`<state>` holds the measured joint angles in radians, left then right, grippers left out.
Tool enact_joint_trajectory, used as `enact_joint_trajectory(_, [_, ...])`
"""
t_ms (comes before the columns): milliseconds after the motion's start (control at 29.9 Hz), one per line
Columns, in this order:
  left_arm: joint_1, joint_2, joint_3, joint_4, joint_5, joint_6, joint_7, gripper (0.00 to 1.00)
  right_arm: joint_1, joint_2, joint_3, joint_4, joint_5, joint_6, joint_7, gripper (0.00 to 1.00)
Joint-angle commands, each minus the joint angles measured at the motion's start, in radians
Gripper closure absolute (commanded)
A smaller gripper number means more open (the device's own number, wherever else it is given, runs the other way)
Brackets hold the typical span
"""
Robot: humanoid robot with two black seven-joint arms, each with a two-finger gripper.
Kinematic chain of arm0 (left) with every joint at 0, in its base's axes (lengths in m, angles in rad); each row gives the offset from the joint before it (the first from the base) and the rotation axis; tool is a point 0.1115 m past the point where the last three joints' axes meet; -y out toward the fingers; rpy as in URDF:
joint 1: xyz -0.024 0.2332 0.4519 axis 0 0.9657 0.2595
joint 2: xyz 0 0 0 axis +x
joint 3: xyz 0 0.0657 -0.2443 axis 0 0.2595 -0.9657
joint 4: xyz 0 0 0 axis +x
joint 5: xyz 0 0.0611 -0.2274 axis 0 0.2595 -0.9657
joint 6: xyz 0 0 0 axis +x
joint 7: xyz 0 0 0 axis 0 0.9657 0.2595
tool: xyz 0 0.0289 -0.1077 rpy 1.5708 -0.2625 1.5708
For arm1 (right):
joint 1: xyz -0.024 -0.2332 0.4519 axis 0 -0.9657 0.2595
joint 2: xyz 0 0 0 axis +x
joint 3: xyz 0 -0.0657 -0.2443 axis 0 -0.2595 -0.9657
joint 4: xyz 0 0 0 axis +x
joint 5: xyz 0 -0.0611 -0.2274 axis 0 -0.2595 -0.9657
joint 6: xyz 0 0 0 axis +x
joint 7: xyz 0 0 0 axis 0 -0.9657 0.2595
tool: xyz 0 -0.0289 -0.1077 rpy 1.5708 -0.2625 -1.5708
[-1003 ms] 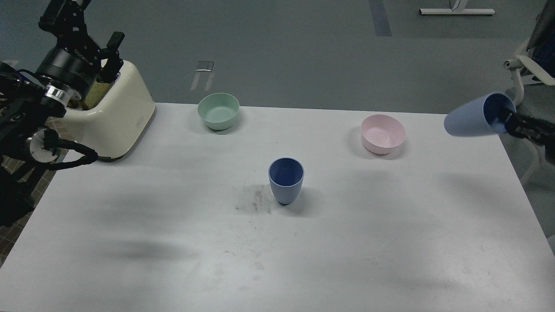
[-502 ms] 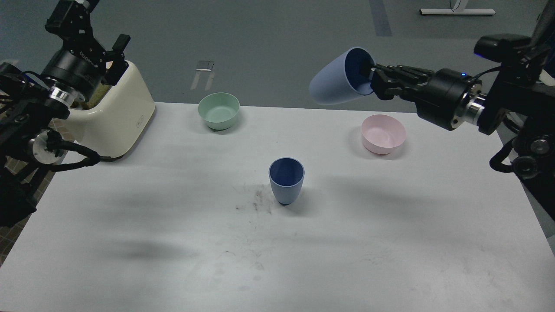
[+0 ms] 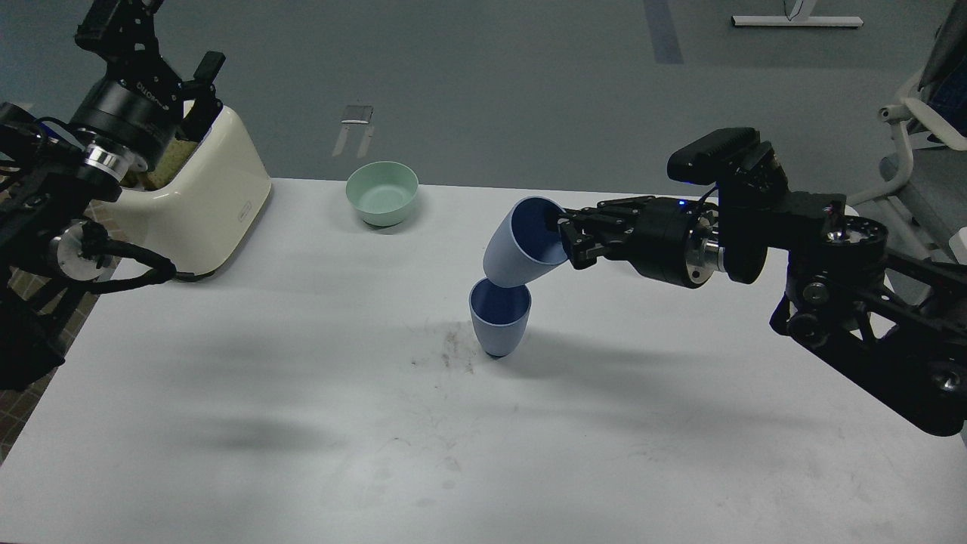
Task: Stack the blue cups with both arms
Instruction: 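Tilt and lower the held cup into the centered blue cup, then release the cup and retract the right gripper away from the stack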
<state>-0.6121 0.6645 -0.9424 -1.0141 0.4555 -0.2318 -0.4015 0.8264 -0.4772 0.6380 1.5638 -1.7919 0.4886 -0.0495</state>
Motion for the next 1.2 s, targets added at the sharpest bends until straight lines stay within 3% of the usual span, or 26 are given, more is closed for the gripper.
enact_joint_trajectory(0, [0.0, 0.001, 0.004, 0.0, 0.0, -0.003, 0.0, 0.03, -0.006, 0.012, -0.003, -0.004, -0.001, 0.0, -0.001, 1.0])
enact_joint_trajectory(535, [-0.003, 0.0, 0.002, 0.0, 0.0, -0.001, 0.0, 0.03, -0.05, 0.068, -0.001, -0.047, -0.007, 0.0, -0.016, 0.99])
enact_joint_trajectory(669, [-0.002, 0.001, 0.002, 0.0, 0.0, -0.001, 0.0, 0.03, -0.061, 0.071, 0.0, -0.051, -0.007, 0.0, -0.016, 0.9])
enact_joint_trajectory(903, [-0.003, 0.003, 0.005, 0.0, 0.002, -0.003, 0.0, 0.03, -0.102, 0.086, 0.003, -0.051, -0.006, 0.0, -0.016, 0.62])
enact_joint_trajectory(1103, [-0.003, 0.003, 0.005, 0.0, 0.002, -0.001, 0.0, 0.03, -0.101, 0.086, 0.012, -0.048, -0.003, 0.0, -0.015, 0.57])
enact_joint_trajectory(1170, [-0.003, 0.003, 0.004, 0.0, 0.0, -0.001, 0.0, 0.03, -0.098, 0.086, 0.034, -0.045, 0.002, 0.0, -0.013, 0.48])
